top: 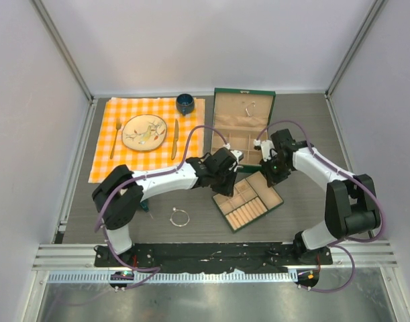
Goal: Organize the mixed jewelry
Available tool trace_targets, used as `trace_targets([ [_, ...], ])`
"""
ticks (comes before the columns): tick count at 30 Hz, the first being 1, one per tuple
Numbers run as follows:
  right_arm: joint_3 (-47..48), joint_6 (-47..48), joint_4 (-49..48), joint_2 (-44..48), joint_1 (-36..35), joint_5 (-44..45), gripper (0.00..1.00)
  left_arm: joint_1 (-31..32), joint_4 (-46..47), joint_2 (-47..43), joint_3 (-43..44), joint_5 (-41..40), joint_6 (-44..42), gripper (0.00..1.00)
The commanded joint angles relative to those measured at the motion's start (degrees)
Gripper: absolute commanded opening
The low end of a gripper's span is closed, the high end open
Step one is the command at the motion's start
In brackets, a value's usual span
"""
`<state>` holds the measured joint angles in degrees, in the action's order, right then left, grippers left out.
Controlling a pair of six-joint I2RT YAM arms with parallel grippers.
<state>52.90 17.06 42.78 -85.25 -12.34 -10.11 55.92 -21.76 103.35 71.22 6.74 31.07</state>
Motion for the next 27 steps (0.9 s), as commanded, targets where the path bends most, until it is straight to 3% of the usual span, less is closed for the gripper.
trace_targets([
  [1,4.05,-5.01,0.19,-1.84,-2.42,0.26,0.01,0.24,1.98,-4.03,-0.73,-1.55,0.05,0.00],
  [13,5.01,-13.80,-1.65,-1.58,-9.02,5.80,0.01,0.15,-0.92,-5.88,-0.56,-3.40,0.04,0.00],
  [27,2.38,-22.59,-8.06,-6.41,-9.19,-1.83,0.01,-2.92,-1.53,-8.60,-1.79,-4.19,-0.40,0.00],
])
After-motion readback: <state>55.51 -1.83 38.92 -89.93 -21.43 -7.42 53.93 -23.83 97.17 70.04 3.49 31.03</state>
